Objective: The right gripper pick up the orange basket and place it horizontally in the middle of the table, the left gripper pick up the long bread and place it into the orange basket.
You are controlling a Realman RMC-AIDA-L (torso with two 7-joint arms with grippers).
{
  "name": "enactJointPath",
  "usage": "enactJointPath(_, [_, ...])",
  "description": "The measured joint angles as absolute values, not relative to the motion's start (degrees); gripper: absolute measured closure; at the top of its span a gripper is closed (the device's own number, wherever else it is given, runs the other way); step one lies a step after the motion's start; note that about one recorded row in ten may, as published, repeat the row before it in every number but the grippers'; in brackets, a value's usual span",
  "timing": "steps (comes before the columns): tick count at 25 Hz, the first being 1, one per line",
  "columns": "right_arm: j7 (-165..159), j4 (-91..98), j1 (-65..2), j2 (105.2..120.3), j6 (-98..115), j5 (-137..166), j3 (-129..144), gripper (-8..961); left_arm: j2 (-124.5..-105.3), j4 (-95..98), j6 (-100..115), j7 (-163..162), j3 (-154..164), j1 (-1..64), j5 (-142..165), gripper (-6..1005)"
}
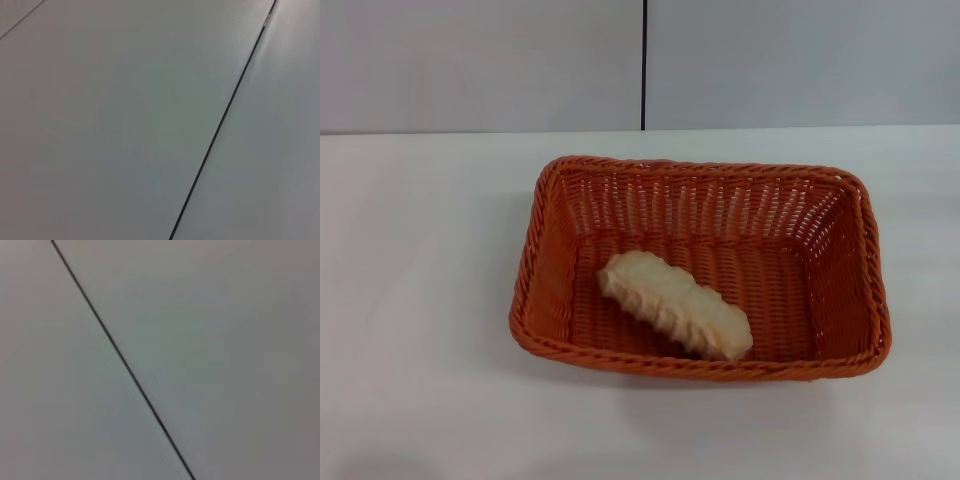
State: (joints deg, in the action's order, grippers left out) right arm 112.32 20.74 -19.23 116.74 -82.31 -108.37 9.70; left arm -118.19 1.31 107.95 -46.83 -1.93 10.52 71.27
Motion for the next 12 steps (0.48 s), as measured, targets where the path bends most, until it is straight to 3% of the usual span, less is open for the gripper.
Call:
enactJointPath(2, [112.34, 20.74, -19.66, 116.71, -81.68, -108.37, 8.66, 366, -118.19, 1.38, 107.82, -46.77, -2.37, 10.94, 71.27, 991])
enactJointPath(12, [113.11, 20.74, -21.75, 116.59, -79.08, -108.37, 4.01, 366, -118.03, 2.02, 105.94, -46.75, -5.02, 13.23, 71.28, 972])
